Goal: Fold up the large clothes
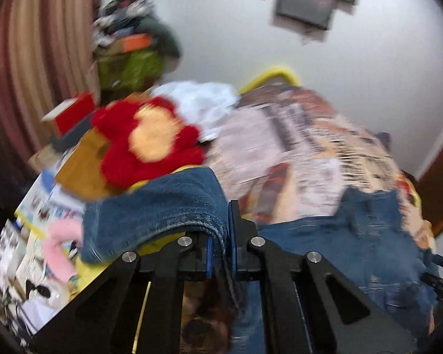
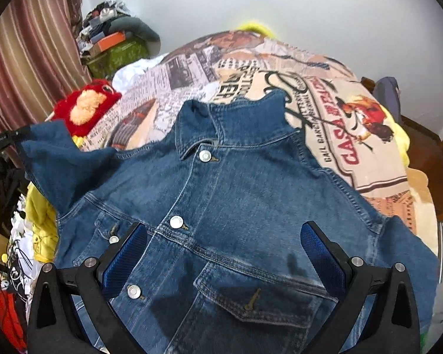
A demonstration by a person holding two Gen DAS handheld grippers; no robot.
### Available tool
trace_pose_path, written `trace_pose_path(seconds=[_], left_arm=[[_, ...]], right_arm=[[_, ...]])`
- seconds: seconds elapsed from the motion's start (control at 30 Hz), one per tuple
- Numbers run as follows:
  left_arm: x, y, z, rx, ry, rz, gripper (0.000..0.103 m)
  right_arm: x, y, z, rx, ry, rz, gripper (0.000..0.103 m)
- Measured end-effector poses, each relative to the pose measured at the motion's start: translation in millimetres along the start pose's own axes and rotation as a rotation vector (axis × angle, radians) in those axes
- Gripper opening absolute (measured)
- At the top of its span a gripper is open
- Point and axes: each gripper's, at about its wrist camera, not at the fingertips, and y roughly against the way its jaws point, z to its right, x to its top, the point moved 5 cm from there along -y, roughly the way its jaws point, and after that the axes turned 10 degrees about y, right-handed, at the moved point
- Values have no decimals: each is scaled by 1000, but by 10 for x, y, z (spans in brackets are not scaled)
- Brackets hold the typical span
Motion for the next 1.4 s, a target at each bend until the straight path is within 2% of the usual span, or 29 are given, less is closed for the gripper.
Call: trace_pose_path(seconds=[0.13, 0.23, 0.37, 0.47, 0.67, 0.73, 0.77, 0.87, 0.93, 1.07, 1.13, 1.17, 1.2, 1.27, 1.3, 1.4], left_arm=[[-109, 104, 599, -96, -89, -11, 5], [-309, 45, 977, -125, -159, -32, 5], [-742, -176, 1350, -186, -203, -139, 5], [-1217, -332, 1640, -230, -267, -239, 5], [-2052, -583, 1956, -222, -367, -400, 5], [-2185, -589, 1962, -202, -390, -406, 5], [-2211, -575, 1944, -195, -401, -397, 6], [-2222, -521, 1889, -210, -395, -414, 20], [-2157, -475, 1794, -224, -356, -431, 39], [-1871, -318, 1529, -221, -276, -362, 57], [-1687, -252, 1356, -211, -242, -322, 81], [-1597, -244, 1275, -200, -227, -298, 86], [-1513, -240, 1175, -187, -210, -271, 90], [-1355, -306, 940, -147, -161, -250, 90], [-1293, -386, 779, -125, -113, -266, 90], [-1246, -607, 430, -124, 26, -326, 90]], right_arm=[[-44, 211, 60, -9, -10, 24, 103], [-101, 338, 111, -23, -14, 36, 103], [-206, 437, 177, -31, -21, 30, 103], [-288, 484, 232, -40, -32, 25, 103], [-432, 487, 291, -26, -66, 1, 103], [-472, 462, 286, -20, -70, -12, 103], [-479, 446, 282, -18, -70, -17, 103], [-514, 391, 252, -13, -63, -33, 103], [-515, 350, 241, -8, -63, -41, 103], [-499, 250, 202, 18, -72, -56, 103], [-486, 190, 166, 27, -70, -65, 103], [-481, 164, 151, 30, -68, -69, 103], [-475, 133, 132, 33, -67, -75, 103], [-466, 56, 95, 38, -65, -91, 103], [-467, 33, 89, 41, -64, -95, 103], [-459, -45, 43, 54, -60, -106, 103]])
